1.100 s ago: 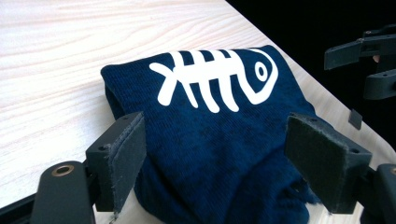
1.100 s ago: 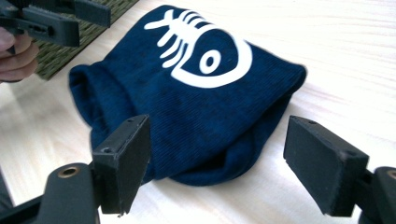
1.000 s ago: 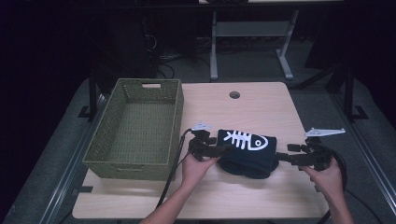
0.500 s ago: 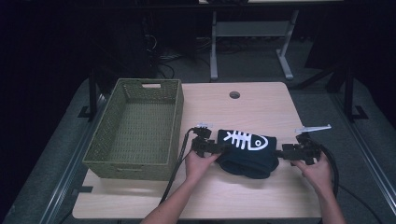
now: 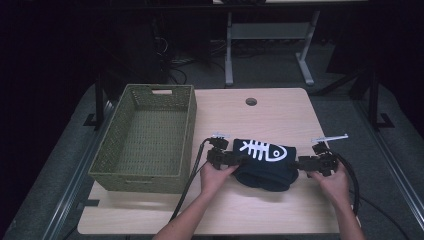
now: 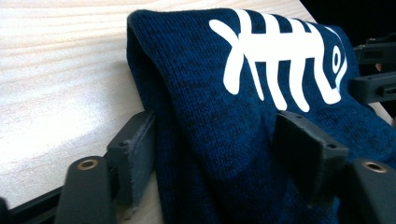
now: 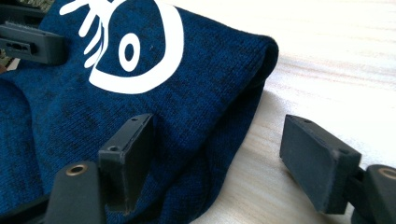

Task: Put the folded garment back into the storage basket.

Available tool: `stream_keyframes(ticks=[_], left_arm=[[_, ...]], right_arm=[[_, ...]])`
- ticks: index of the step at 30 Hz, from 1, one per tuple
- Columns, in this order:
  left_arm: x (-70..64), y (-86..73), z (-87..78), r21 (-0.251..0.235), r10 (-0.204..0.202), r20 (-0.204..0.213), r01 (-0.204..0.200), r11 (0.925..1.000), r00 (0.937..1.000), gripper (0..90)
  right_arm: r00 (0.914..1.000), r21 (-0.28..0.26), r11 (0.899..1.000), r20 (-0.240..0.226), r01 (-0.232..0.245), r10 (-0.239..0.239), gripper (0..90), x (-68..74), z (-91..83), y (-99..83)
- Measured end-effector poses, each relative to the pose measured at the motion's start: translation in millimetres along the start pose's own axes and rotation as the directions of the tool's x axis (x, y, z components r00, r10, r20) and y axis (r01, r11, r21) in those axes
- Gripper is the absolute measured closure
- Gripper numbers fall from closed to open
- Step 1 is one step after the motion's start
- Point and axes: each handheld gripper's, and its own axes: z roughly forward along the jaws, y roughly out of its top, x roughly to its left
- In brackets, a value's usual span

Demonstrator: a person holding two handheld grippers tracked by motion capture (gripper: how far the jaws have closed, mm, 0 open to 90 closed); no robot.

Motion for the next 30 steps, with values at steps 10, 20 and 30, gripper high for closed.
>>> stream_keyframes(ticks=[10, 20, 30], left_arm=[[-2.4, -5.7, -0.5, 0.013, -0.013, 0.037, 0.012, 0.9998, 0.9992, 47.9], [-2.7, -4.7, -3.5, 0.005, -0.035, 0.070, 0.035, 0.9994, 0.9969, 65.4], [-8.3, -0.5, -17.7, -0.012, -0.014, 0.094, 0.016, 0.9998, 0.9955, 68.2]], right_arm=[[0.9997, 0.001, 1.000, -0.023, 0.000, 0.000, 45.7, 4.2, 6.4, -2.4], [0.9992, 0.004, 1.000, -0.038, 0.014, -0.014, 68.9, 10.5, 6.8, 1.1], [0.9974, -0.020, 1.000, -0.072, 0.000, -0.001, 72.5, 21.8, -7.9, 8.8]])
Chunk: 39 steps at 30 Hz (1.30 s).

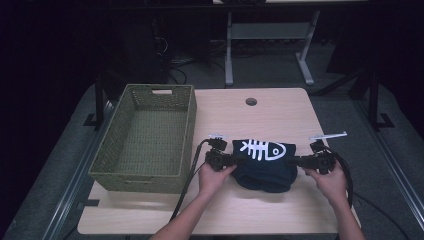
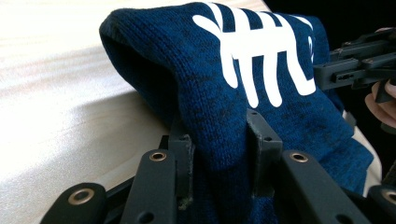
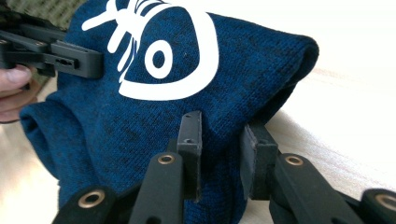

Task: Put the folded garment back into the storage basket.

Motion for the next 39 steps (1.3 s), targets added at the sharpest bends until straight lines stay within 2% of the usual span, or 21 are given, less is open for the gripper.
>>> stream_keyframes(ticks=[5, 17, 21, 31, 33, 39], left_arm=[[-2.7, 3.1, -8.1, -0.009, 0.009, 0.004, -0.009, 0.9999, 1.0000, 68.2], [-22.5, 16.2, -49.4, -0.066, 0.058, 0.035, -0.055, 0.9963, 0.9977, 68.2], [-24.1, 17.9, -54.1, -0.071, 0.060, 0.039, -0.057, 0.9959, 0.9974, 68.2], [-28.5, 27.5, -85.7, -0.084, 0.086, 0.044, -0.082, 0.9931, 0.9953, 68.1], [-27.9, 28.5, -92.3, -0.088, 0.083, 0.053, -0.078, 0.9931, 0.9951, 68.1], [-26.6, 31.4, -110.7, -0.091, 0.097, 0.037, -0.093, 0.9915, 0.9946, 68.1]], right_arm=[[1.0000, -0.004, 1.000, -0.006, 0.004, -0.004, 73.1, 9.4, -7.5, 7.0], [0.9987, -0.056, 0.998, -0.049, 0.015, -0.018, 73.5, 32.7, -30.2, 22.8], [0.9984, -0.062, 0.998, -0.051, 0.023, -0.026, 73.5, 39.7, -34.9, 27.2], [0.9955, -0.087, 0.996, -0.089, 0.025, -0.033, 73.7, 59.3, -40.8, 36.0], [0.9948, -0.087, 0.996, -0.094, 0.032, -0.040, 73.7, 63.4, -41.2, 38.1], [0.9933, -0.077, 0.995, -0.087, 0.069, -0.076, 73.7, 80.4, -39.9, 47.6]])
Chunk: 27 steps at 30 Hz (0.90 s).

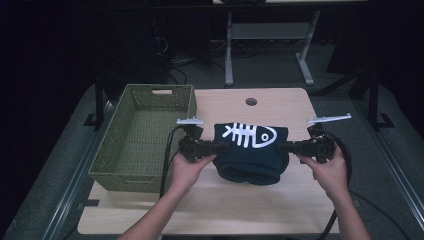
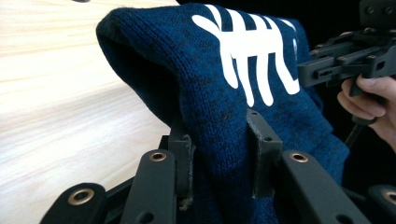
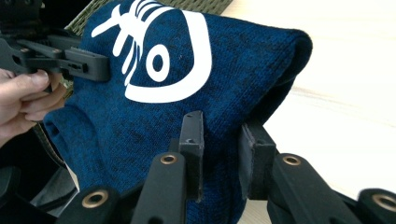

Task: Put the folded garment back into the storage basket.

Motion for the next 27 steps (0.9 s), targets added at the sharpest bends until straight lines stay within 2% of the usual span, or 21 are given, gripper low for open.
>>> stream_keyframes(ticks=[4, 12, 27], left_arm=[[0.3, 4.7, -12.6, -0.015, 0.005, 0.000, -0.005, 0.9999, 1.0000, 68.1], [6.5, 11.7, -33.6, -0.013, 0.003, -0.013, -0.003, 0.9999, 0.9999, 68.0], [18.9, 20.2, -66.3, -0.029, -0.010, -0.043, 0.008, 0.9996, 0.9990, 67.7]], right_arm=[[0.9999, 0.001, 1.000, -0.004, 0.013, -0.013, 73.7, 10.2, 2.1, 7.2], [0.9991, 0.008, 0.999, -0.007, 0.043, -0.043, 73.8, 28.5, 9.9, 22.7], [0.9975, 0.032, 0.997, -0.023, 0.068, -0.067, 73.8, 51.0, 31.3, 46.6]])
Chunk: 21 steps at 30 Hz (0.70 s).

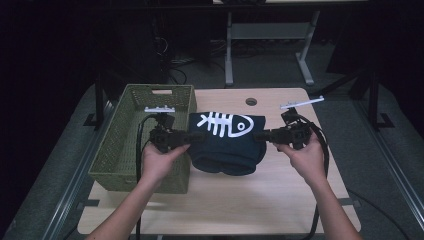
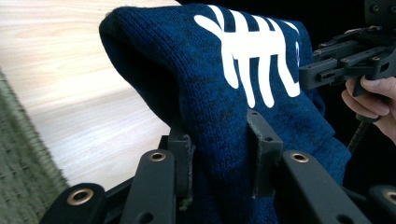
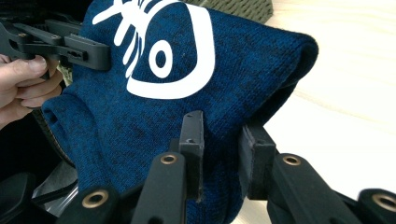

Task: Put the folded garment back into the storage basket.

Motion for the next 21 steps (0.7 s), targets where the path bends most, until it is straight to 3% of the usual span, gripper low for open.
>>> stream_keyframes(ticks=[10, 21], left_arm=[[6.9, 4.1, -17.2, -0.009, 0.007, -0.013, -0.007, 0.9999, 0.9999, 67.6], [20.3, 7.0, -41.0, -0.029, -0.006, -0.022, 0.005, 0.9996, 0.9997, 67.7]], right_arm=[[0.9998, 0.010, 1.000, -0.005, 0.017, -0.017, 73.8, 11.7, 10.6, 14.1], [0.9975, -0.008, 1.000, -0.067, 0.020, -0.020, 73.8, 23.1, 24.1, 28.4]])
